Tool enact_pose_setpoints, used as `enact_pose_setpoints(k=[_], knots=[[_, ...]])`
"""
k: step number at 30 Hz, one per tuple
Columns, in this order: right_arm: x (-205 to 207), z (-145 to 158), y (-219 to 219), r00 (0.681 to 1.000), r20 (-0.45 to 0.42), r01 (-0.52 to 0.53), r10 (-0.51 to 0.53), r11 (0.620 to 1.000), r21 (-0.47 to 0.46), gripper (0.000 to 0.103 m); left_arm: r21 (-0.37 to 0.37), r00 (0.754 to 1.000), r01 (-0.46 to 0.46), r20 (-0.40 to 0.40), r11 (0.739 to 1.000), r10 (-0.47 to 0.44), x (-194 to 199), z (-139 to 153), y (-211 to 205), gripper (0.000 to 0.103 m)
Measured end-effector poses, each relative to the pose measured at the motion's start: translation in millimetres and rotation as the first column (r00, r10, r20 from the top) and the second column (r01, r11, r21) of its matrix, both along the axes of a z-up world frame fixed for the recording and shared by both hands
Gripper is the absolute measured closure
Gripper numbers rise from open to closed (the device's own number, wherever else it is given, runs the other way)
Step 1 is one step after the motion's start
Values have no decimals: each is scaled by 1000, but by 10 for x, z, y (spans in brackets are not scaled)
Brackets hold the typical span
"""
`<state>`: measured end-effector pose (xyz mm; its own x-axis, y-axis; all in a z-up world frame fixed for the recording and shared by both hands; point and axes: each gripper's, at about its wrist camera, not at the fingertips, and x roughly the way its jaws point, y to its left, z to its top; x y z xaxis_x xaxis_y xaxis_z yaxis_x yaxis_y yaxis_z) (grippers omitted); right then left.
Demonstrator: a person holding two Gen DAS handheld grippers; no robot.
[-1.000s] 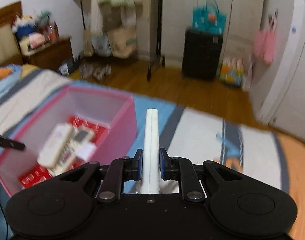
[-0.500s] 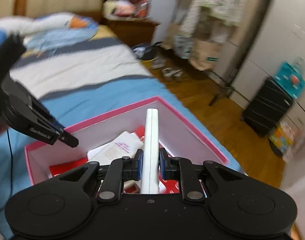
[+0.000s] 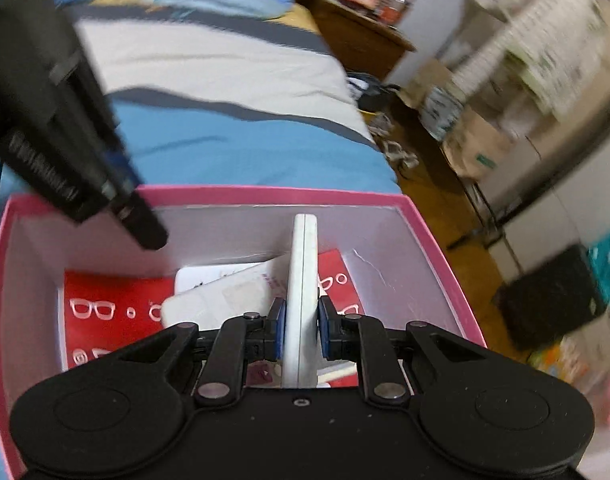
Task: Organize rigid objects
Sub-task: 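Carry the power bank into the box and lay it across the remotes, then move the right gripper back to the white card on the bed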
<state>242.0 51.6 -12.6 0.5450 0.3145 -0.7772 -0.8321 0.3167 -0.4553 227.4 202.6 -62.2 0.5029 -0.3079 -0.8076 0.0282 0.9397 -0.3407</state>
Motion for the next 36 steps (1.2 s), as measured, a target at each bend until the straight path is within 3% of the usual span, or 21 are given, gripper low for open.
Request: enact_pose_setpoints(k=[6,9,14,18,22,26,29,32,36], knots=[[-157,-90,0,979,126,-144,163,979,-147,84,-2,1000,-2,-1,1000,2,7,-3,-3,94],[-177,-53,-22,971,123,-190,207,972,-138,83,2,1000,4,3,1000,-4,7,0,-11,94],[-134,-3,-74,991,45,-120,124,990,-78,79,0,1000,2,1,1000,-2,6,3,-7,94],[-114,124,-184,998,-49,-39,41,999,35,63,-5,1000,-1,-2,1000,1,14,-1,0,94],[-82,299,-385,996,-65,66,-56,985,157,62,-1,1000,-3,-1,1000,3,8,6,-11,94],[-123,554,-681,986,-72,167,-152,939,301,61,12,1000,-6,13,1000,6,-20,29,-33,95],[-168,702,-929,961,-127,275,-244,885,376,61,18,1000,-7,15,1000,7,-37,55,-41,95],[-205,809,-1140,914,-201,405,-352,811,422,61,18,1000,-2,16,1000,2,-47,88,-33,95],[-336,897,-1428,824,-267,566,-500,710,419,61,54,1000,28,-3,998,-28,-42,100,-74,95]])
